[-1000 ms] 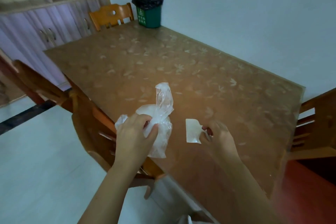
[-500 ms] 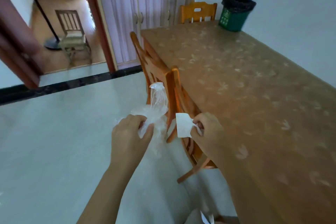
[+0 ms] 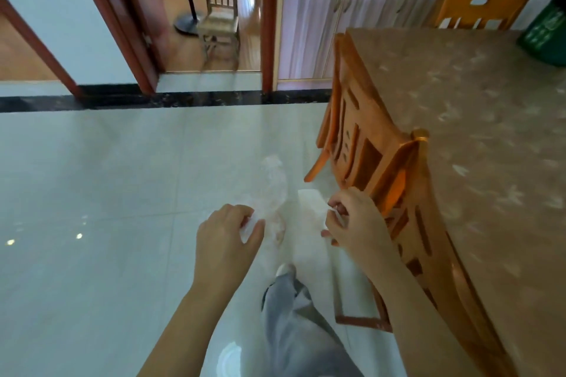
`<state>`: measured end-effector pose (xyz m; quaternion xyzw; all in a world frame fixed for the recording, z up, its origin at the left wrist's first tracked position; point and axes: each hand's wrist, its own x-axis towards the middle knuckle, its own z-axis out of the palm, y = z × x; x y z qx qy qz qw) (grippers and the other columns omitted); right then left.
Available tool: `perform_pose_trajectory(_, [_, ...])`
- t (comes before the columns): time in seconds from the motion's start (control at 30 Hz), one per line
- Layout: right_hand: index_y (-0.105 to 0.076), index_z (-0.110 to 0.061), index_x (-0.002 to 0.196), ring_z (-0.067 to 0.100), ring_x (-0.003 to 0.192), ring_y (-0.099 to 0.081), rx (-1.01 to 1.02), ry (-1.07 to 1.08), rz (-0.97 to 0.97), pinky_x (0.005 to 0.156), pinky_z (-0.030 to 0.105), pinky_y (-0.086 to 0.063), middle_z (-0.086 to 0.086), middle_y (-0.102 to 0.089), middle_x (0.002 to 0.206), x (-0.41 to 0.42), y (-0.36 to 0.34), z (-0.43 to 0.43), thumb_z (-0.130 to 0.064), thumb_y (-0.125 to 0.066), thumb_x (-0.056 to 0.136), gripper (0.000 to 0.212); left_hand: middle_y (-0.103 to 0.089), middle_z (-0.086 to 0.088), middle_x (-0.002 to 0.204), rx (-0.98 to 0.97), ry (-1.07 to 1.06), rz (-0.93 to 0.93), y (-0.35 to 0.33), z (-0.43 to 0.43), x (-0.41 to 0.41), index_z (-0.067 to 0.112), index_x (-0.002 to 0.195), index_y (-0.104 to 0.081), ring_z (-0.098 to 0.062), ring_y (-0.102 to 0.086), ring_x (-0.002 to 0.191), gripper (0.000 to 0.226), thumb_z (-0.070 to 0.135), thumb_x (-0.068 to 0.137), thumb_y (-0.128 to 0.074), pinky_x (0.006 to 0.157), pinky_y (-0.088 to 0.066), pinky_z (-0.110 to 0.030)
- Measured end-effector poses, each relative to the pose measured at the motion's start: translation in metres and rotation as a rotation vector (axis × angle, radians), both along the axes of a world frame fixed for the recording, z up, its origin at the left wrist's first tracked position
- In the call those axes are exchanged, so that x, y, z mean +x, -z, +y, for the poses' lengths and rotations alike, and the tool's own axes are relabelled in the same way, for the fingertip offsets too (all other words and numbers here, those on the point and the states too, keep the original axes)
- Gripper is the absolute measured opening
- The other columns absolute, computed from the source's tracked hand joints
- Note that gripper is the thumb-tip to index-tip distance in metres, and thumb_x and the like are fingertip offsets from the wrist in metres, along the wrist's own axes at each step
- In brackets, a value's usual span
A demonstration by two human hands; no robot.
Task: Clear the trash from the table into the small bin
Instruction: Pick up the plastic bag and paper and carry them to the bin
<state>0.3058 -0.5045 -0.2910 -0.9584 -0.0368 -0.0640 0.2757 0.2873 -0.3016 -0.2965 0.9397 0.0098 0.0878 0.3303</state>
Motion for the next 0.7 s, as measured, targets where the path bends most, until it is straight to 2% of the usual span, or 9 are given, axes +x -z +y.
perform_pose_trajectory(0.1, [-0.057, -0.015, 0.085, 0.010, 0.074, -0.051, 0.012, 0.009, -0.010, 0.063, 0.009, -0.037, 0.000, -0.057, 0.082, 0.060, 0.004, -0.003, -0.013, -0.067, 0.078, 0.013, -0.064, -0.005, 0.073, 0.027, -0.004, -0.006, -0.006, -0.001, 0.052, 0.008, 0.082, -0.065, -0.026, -0.057, 0.067, 0.012, 0.016, 0.075, -0.071, 0.063, -0.046, -0.038])
perform_pose_trajectory(0.2, [-0.058, -0.011, 0.087, 0.015, 0.075, -0.051, 0.019, -0.015, -0.018, 0.066, 0.024, -0.047, 0.007, -0.060, 0.083, 0.121, -0.011, -0.011, -0.013, -0.065, 0.078, 0.011, -0.064, -0.007, 0.074, 0.063, -0.001, -0.029, -0.021, -0.004, 0.108, 0.006, 0.083, -0.065, -0.026, -0.057, 0.068, 0.013, 0.015, 0.076, -0.071, 0.064, -0.045, -0.038])
perform_pose_trajectory(0.27, [-0.060, -0.008, 0.086, 0.016, 0.072, -0.050, 0.038, -0.047, -0.048, 0.067, 0.028, -0.046, 0.009, -0.061, 0.079, 0.159, -0.025, -0.017, -0.011, -0.066, 0.078, 0.010, -0.064, -0.007, 0.073, 0.073, -0.001, -0.050, -0.030, -0.006, 0.145, 0.005, 0.083, -0.065, -0.026, -0.057, 0.066, 0.012, 0.013, 0.075, -0.071, 0.063, -0.044, -0.037])
perform_pose_trajectory(0.37, [-0.062, -0.007, 0.089, 0.013, 0.072, -0.048, -0.036, -0.071, -0.070, 0.071, 0.023, -0.037, 0.009, -0.065, 0.082, 0.211, -0.039, -0.024, -0.016, -0.066, 0.080, 0.013, -0.063, -0.006, 0.071, 0.056, -0.044, -0.074, -0.038, -0.007, 0.196, 0.006, 0.082, -0.065, -0.025, -0.056, 0.065, 0.012, 0.012, 0.075, -0.072, 0.062, -0.042, -0.034])
perform_pose_trajectory(0.47, [-0.062, -0.007, 0.092, 0.011, 0.072, -0.049, -0.005, -0.053, -0.054, 0.072, 0.017, -0.036, 0.008, -0.065, 0.085, 0.251, -0.040, -0.028, -0.017, -0.064, 0.081, 0.015, -0.063, -0.003, 0.074, 0.016, -0.112, -0.057, -0.036, -0.006, 0.238, 0.006, 0.085, -0.065, -0.020, -0.054, 0.066, 0.014, 0.014, 0.076, -0.072, 0.064, -0.041, -0.032])
perform_pose_trajectory(0.53, [-0.061, -0.007, 0.090, 0.012, 0.072, -0.050, 0.025, -0.033, -0.031, 0.071, 0.018, -0.039, 0.010, -0.066, 0.085, 0.276, -0.035, -0.027, -0.016, -0.065, 0.080, 0.014, -0.063, -0.003, 0.076, -0.006, -0.124, -0.037, -0.031, -0.005, 0.267, 0.006, 0.087, -0.065, -0.019, -0.054, 0.068, 0.015, 0.016, 0.076, -0.071, 0.065, -0.041, -0.031])
perform_pose_trajectory(0.6, [-0.061, -0.008, 0.090, 0.014, 0.072, -0.053, 0.032, -0.025, 0.003, 0.072, 0.024, -0.045, 0.010, -0.066, 0.083, 0.305, -0.027, -0.027, -0.017, -0.065, 0.080, 0.014, -0.064, -0.004, 0.077, -0.013, -0.108, -0.020, -0.025, -0.003, 0.300, 0.006, 0.088, -0.065, -0.019, -0.054, 0.069, 0.015, 0.016, 0.077, -0.070, 0.066, -0.042, -0.031])
perform_pose_trajectory(0.7, [-0.060, -0.013, 0.088, 0.014, 0.068, -0.055, -0.001, 0.005, 0.030, 0.067, 0.027, -0.048, 0.004, -0.062, 0.077, 0.354, -0.017, -0.024, -0.020, -0.065, 0.079, 0.013, -0.064, -0.002, 0.078, -0.023, -0.086, 0.006, -0.015, 0.005, 0.356, 0.008, 0.088, -0.065, -0.019, -0.054, 0.069, 0.014, 0.018, 0.079, -0.068, 0.066, -0.040, -0.029])
